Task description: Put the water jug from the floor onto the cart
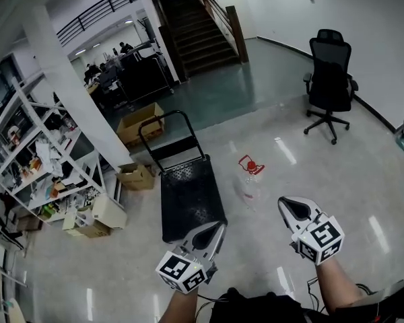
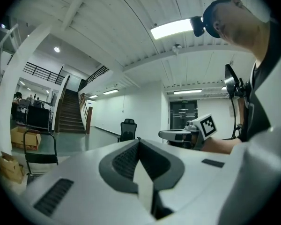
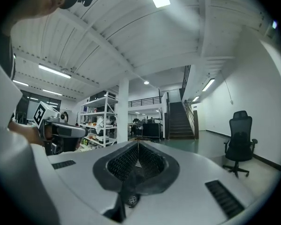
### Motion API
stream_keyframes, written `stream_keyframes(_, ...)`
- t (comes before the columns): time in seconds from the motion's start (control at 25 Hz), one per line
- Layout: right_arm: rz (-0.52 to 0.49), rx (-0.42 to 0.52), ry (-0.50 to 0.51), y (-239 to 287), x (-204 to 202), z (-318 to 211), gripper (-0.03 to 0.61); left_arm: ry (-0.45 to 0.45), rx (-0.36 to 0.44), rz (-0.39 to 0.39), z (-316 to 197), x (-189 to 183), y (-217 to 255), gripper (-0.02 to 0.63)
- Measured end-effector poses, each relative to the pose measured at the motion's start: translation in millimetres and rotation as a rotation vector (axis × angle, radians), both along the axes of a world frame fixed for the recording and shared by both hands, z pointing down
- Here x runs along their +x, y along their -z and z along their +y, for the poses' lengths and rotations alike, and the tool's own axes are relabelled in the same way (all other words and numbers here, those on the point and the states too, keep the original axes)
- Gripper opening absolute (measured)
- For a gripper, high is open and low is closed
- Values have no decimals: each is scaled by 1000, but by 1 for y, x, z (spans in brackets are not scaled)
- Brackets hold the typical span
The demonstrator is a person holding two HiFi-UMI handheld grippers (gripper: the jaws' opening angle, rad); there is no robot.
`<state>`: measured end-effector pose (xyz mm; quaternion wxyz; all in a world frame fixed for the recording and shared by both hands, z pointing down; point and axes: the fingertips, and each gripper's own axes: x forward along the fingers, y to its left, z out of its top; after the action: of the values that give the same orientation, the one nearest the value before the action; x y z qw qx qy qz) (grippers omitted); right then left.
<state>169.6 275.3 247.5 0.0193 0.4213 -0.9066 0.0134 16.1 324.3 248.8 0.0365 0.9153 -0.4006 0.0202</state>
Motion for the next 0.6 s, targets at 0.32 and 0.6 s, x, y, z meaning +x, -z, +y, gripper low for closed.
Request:
stream_keyframes(0.32,-1,-17,-57,-9,-40,-113,3,-23,15,1,-111,-43,-11,2)
stream_keyframes(0.6,-11,-8,-114,1,-100,-221,3,-62,36,0,-214,-112,-6,2)
